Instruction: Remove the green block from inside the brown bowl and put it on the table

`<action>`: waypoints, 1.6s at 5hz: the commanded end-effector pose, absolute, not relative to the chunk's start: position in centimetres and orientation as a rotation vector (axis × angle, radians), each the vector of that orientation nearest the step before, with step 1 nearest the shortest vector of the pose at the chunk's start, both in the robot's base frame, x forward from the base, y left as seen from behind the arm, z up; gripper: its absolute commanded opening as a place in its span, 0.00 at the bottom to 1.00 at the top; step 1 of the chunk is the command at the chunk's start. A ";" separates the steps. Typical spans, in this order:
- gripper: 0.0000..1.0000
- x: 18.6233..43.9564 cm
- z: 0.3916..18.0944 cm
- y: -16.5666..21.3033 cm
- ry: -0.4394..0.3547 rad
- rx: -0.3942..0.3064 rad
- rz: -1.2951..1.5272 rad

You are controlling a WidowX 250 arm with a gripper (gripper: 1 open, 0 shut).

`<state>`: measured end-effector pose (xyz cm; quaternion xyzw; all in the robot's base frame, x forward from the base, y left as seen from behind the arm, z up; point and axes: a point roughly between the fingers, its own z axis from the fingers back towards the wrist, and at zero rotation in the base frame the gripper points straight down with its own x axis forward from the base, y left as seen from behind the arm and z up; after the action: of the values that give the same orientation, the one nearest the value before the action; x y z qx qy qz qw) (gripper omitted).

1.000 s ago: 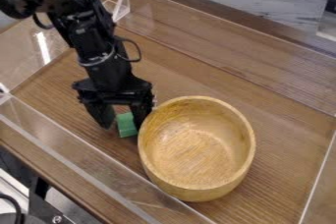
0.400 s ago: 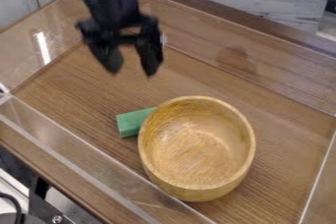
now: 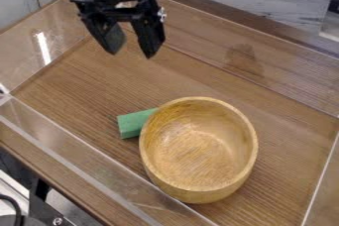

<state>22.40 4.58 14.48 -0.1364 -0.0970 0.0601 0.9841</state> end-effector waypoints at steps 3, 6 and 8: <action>1.00 21.4 15.6 3.1 -0.212 -0.252 0.082; 1.00 21.8 15.4 3.6 -0.188 -0.268 -0.080; 1.00 21.7 15.3 4.5 -0.188 -0.273 -0.067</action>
<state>21.03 4.13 14.01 -0.1480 -0.0685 -0.0293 0.9862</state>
